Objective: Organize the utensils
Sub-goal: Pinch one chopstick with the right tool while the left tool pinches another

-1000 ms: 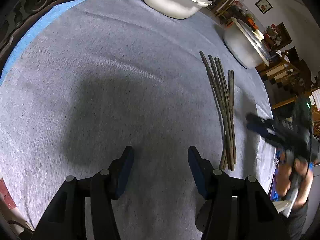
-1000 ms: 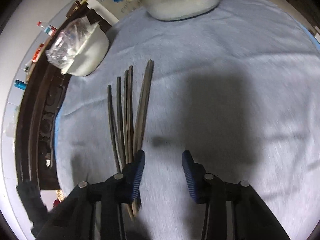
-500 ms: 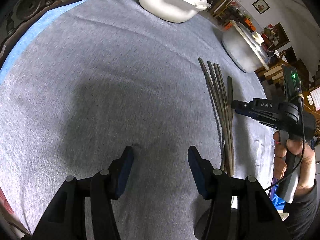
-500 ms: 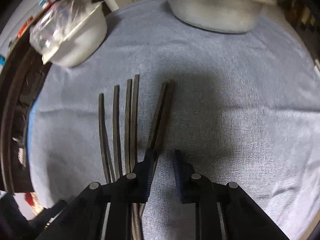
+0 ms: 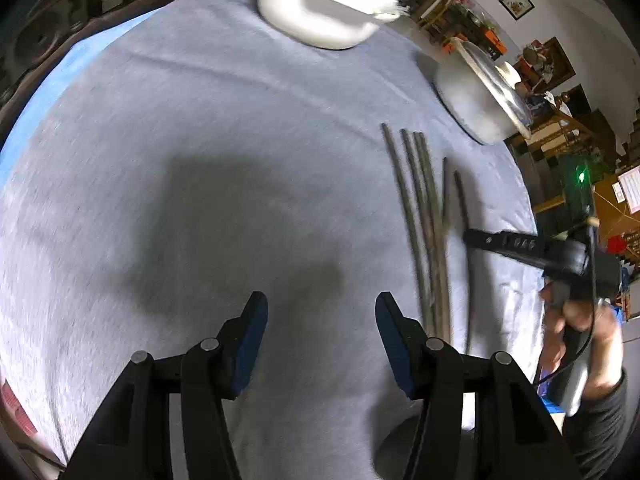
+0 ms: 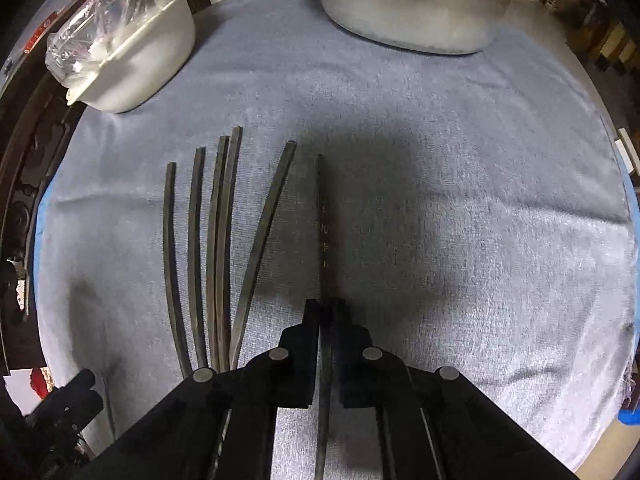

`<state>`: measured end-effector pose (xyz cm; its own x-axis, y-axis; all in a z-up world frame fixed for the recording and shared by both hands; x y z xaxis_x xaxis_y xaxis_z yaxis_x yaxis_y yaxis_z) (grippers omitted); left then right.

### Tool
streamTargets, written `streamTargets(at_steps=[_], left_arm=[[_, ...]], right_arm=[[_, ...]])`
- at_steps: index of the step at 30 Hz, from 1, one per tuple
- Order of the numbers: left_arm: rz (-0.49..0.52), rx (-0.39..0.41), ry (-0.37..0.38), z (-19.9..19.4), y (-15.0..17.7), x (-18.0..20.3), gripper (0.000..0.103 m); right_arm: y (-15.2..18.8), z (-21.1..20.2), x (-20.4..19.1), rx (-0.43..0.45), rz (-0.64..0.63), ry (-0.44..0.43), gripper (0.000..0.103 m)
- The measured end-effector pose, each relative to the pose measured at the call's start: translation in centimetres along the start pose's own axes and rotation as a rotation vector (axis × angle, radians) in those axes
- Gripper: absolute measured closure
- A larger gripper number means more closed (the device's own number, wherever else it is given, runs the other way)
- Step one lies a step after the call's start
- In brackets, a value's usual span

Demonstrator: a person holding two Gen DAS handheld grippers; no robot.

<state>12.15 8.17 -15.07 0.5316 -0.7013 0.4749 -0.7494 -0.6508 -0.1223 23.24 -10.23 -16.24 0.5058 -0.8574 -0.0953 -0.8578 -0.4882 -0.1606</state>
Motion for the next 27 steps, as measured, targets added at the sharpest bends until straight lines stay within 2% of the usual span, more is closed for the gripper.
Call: streamTargets(at_steps=[3,7,11,16,17,20,25,27], left_arm=[[-0.018,-0.035,-0.024,1.3,-1.9,2.0,0.047],[-0.034,-0.120,-0.028,3.6,-4.0,4.7,0.048],[-0.036,-0.175,-0.094,6.0,-5.7,7.0,0.058],[-0.023,-0.180,-0.187,8.2,-6.9,8.5,0.068],[0.001,-0.173,-0.213,8.5,-7.0,9.0,0.078],[0.046,-0.205,-0.273,9.3,-6.5,9.6,0.095],[0.164,-0.295,-0.317,9.7,-5.6,9.4,0.097],[0.252,-0.334,-0.353,9.3,-4.8,8.8,0.097]], right_arm=[[0.2,-0.4,0.3,0.007,-0.015,-0.017,0.095],[0.6,-0.1,0.8,0.016,-0.009,-0.050,0.095],[0.7,-0.5,1.5,0.015,-0.014,-0.076,0.095],[0.9,0.4,2.4,0.018,-0.017,-0.104,0.095],[0.9,0.4,2.5,0.017,-0.020,-0.107,0.095],[-0.1,1.3,1.0,0.004,-0.041,-0.101,0.095],[1.3,1.0,0.9,-0.045,-0.090,-0.097,0.095],[2.3,0.8,1.0,-0.074,-0.122,-0.092,0.095]])
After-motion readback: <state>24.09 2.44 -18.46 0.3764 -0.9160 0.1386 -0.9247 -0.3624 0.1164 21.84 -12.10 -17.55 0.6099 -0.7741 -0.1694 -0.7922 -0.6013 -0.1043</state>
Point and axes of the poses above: each gripper's, at about its wrist camera, not at the fingertips, and z roughly the way its jaws point, x to its right, y to its underside, the point moved 5 cm from there along z, roughly the way its jaws point, and after that the axes turned 12 degrees about -z, right-handed, at the moved point
